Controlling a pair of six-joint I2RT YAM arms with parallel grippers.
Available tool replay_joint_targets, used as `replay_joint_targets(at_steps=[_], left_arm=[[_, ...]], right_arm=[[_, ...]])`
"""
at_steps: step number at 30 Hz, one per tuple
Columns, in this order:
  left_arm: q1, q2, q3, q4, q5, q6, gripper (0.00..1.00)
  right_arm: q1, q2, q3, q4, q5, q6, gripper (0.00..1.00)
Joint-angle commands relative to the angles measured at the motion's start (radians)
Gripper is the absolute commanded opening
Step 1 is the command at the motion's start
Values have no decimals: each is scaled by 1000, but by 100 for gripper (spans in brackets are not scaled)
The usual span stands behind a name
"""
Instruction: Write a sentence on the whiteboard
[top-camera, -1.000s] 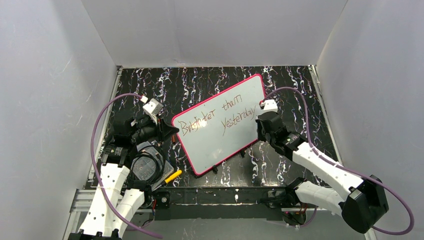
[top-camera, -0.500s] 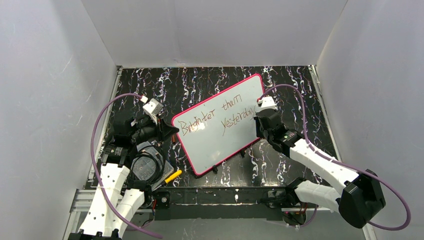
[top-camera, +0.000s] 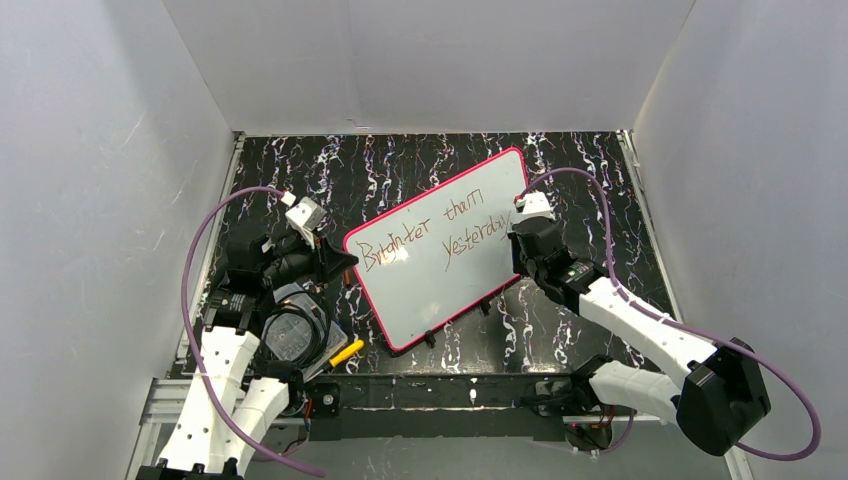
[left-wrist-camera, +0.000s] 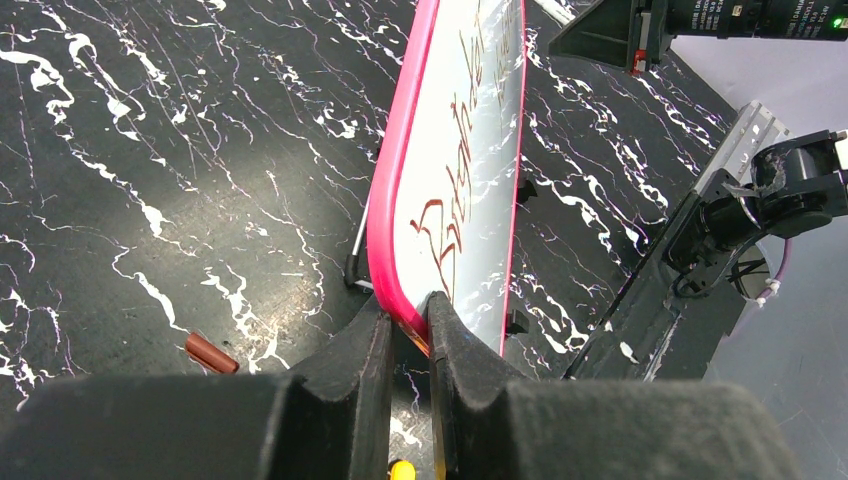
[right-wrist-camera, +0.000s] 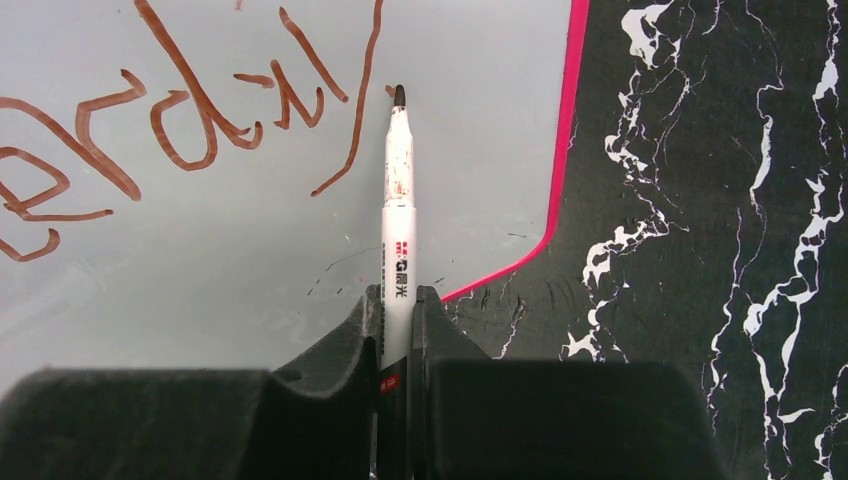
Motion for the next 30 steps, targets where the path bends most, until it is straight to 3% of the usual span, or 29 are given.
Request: replay_joint_targets(at_steps=[1,16,22,30], left_arm=[[-11,-10,-14,-7,-9,74,0],[-11,-89,-47,-63,-63,20,1],[-11,-101,-46,-72,-95,5,34],[-11,-123,-42,-79,-129,-22,54]], right_arm=[[-5,-23,44,21,11,-10,1],[-5,-243,40,8,-37,-52,1],[-5,-286,44,31,-186,-79,1],[-5,-364,40,14,-225,-86,1]])
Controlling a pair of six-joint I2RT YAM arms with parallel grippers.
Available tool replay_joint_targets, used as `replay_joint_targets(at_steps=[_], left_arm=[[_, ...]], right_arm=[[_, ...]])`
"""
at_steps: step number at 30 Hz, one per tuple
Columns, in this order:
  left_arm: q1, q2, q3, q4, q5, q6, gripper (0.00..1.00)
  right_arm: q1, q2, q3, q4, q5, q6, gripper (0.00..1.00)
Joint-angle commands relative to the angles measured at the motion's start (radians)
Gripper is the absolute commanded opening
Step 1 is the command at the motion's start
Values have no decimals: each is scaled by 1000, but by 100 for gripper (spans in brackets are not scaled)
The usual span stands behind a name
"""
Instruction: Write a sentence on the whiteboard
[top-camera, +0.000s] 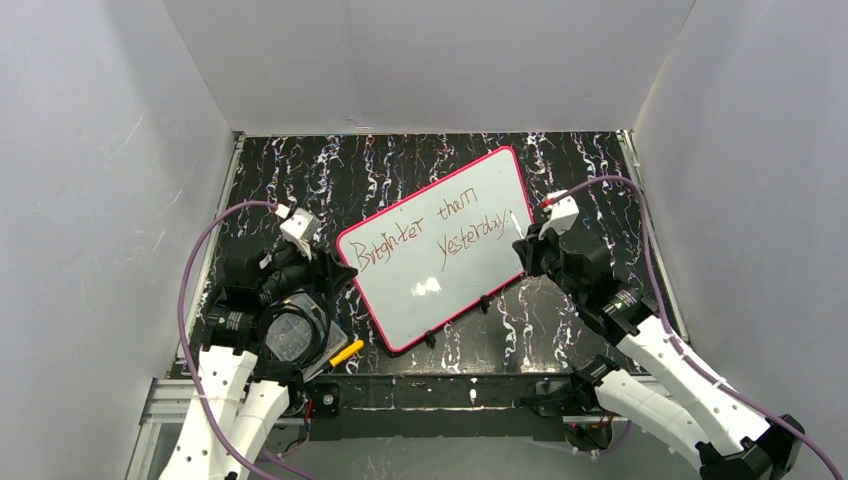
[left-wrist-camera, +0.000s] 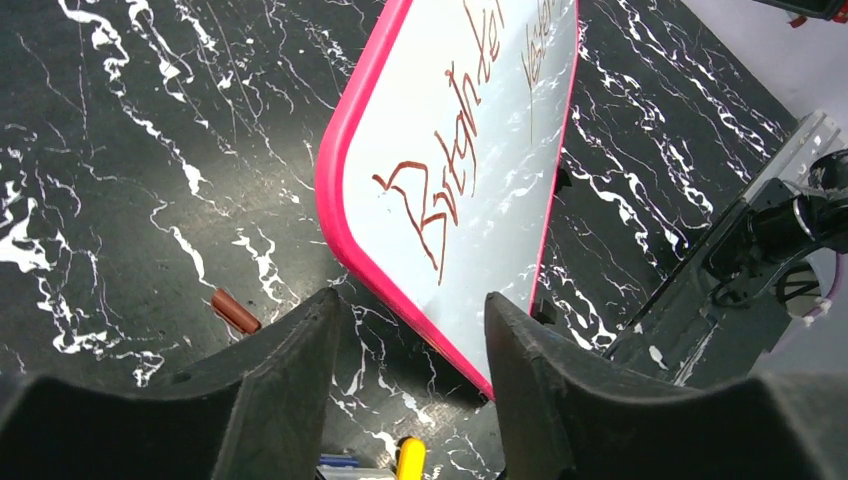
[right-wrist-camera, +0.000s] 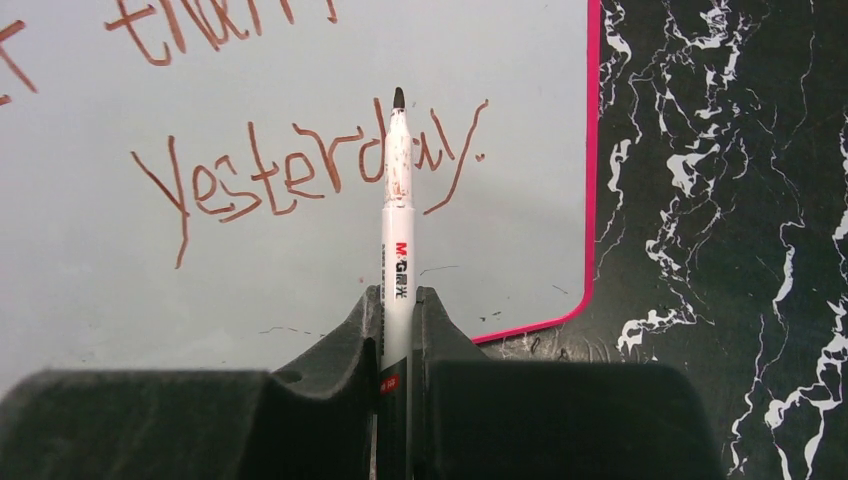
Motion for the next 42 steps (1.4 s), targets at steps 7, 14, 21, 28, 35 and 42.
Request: replay_joint_targets(at_steps=[7,14,21,28,35,42], left_arm=[[-5,-87,19,-79,-157,-6,89],[-5,-153,111,-142,-266,65,92],[-4,2,278,-266,-664,-158,92],[-3,115,410,-320,-732,-302,98],[6,266,313,-269,-729,-324,98],[20,424,227,-189,-663,-376,87]], right_arm=[[-5,-61,59,24,-110,-26,1],[-4,-68,102,-3,-277,-36,1],[-4,-110,114,35,-322,-25,1],[-5,-113,118,35,-271,-18,1],[-4,-116,109,51,-228,-58,1],[-4,-183,96,80,-167,-115,1]])
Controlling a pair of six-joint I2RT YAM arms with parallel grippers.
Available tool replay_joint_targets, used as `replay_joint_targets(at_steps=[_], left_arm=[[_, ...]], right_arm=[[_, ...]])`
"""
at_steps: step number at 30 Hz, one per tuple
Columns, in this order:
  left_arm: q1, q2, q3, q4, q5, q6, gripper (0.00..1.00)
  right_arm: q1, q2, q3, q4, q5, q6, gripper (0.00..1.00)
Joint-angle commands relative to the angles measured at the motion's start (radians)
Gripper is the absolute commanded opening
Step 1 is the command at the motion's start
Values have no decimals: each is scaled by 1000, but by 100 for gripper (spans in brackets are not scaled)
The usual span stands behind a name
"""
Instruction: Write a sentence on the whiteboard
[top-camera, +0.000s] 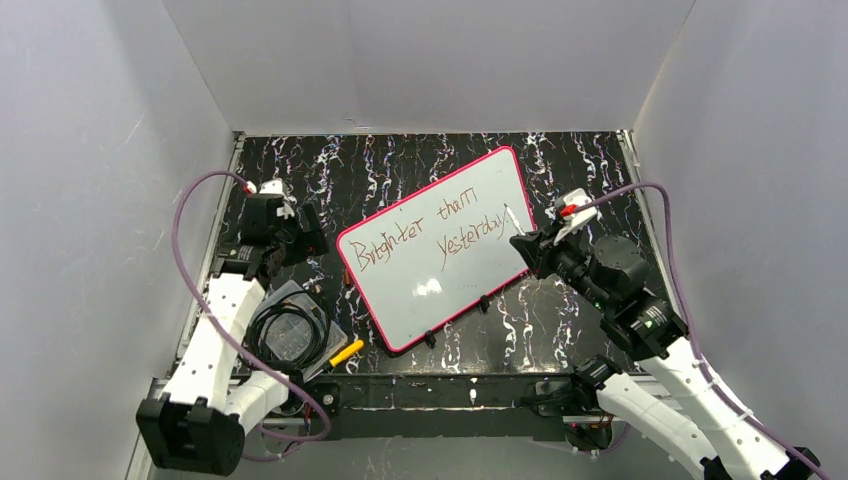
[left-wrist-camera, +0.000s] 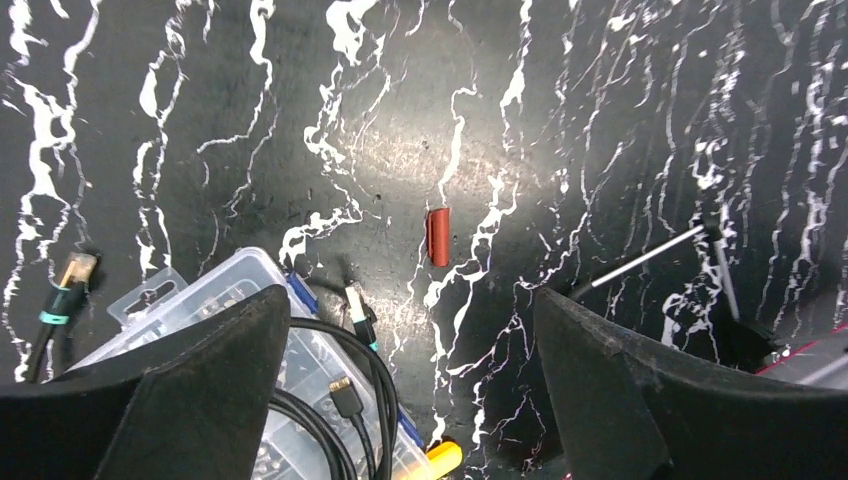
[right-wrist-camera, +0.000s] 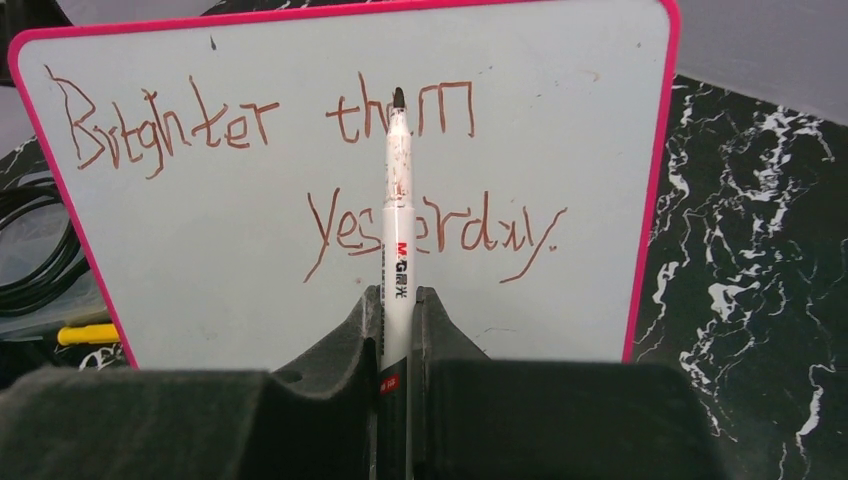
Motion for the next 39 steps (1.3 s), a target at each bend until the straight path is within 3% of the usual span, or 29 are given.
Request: replay_joint_targets(at_steps=[1,14,31,39], left_arm=[[6,89,-15,40,52,-41,84],[4,340,-91,129,173,-75,49],[-67,580,-49,152,170,-87,40],[-97,620,-29,120,89,-55,36]], right_arm=[[-4,-57,20,79,68,-48,1],[-4,-66,18,71,123,-17,1],[-4,-47,15,72,133,-11,1],[-5,-44,12,72,138,-11,1]])
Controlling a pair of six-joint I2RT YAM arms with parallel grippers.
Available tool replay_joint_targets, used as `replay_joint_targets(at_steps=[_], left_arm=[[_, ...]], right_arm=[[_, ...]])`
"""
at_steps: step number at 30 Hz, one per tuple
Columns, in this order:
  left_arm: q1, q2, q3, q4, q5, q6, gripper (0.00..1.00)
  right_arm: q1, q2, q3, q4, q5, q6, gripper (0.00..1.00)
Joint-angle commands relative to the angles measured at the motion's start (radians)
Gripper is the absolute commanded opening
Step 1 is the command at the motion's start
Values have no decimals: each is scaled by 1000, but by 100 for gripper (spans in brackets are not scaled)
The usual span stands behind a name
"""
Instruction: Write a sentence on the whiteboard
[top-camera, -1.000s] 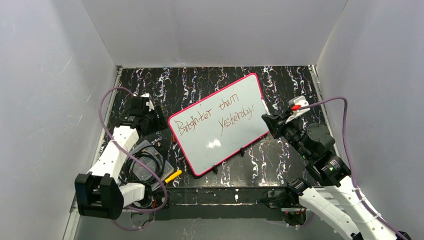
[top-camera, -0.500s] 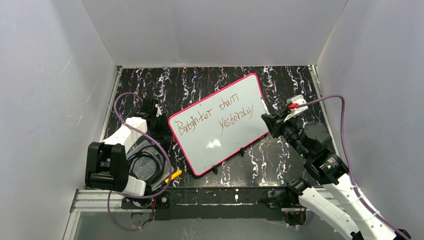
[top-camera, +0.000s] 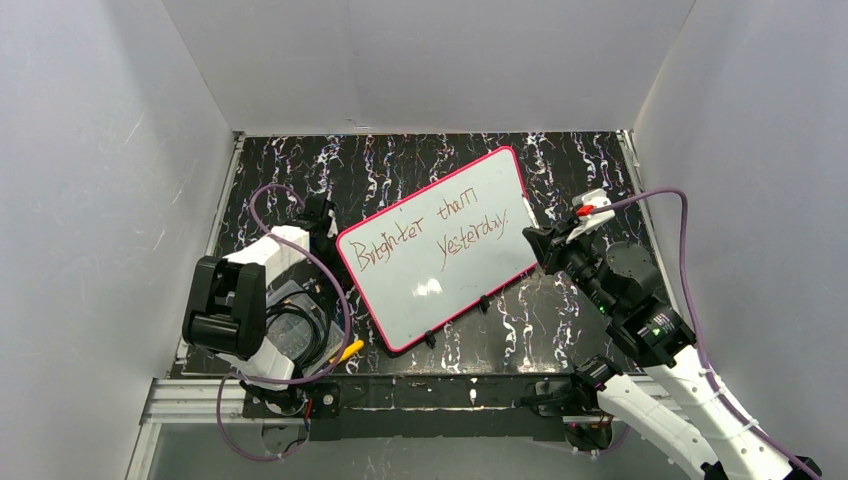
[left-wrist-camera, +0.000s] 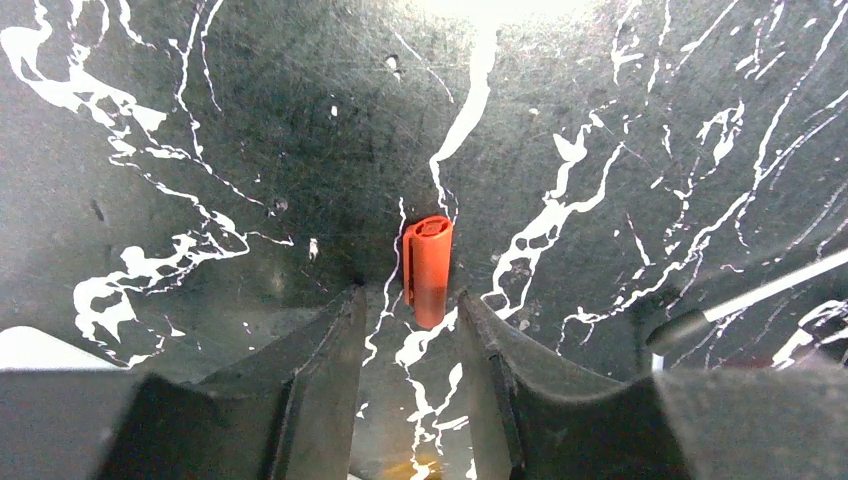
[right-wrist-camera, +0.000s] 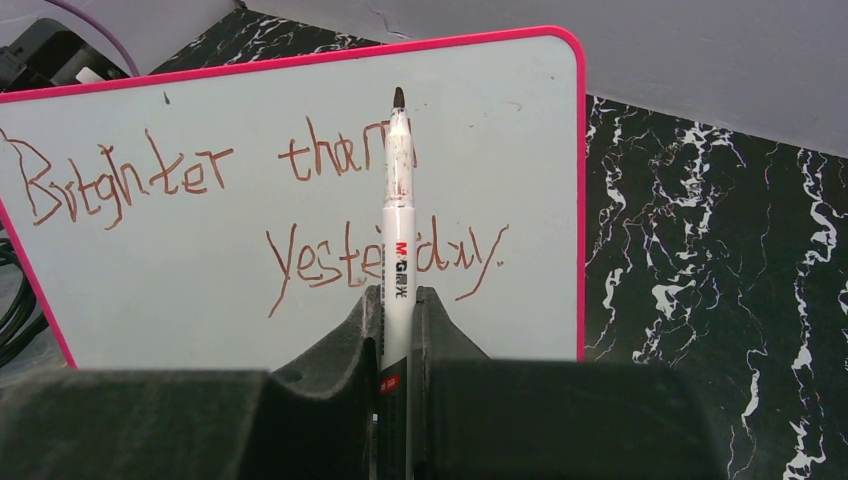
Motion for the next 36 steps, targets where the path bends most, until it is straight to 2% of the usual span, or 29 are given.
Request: replay_joint_targets(at_steps=[1,12,19,36], left_arm=[[-13,25,42,-55,-62,31,35],[-15,59,70,-141,-216,66,29],[-37,94,87,-133,-184,91,25],[-86,108,113,-142,-139,137,26]], right_arm=[[-4,8,12,47,14,0,1],[-5,15,7,49,13,2,1],[-4,24,5,51,12,3,1],[-4,36,4,51,11,6,1]])
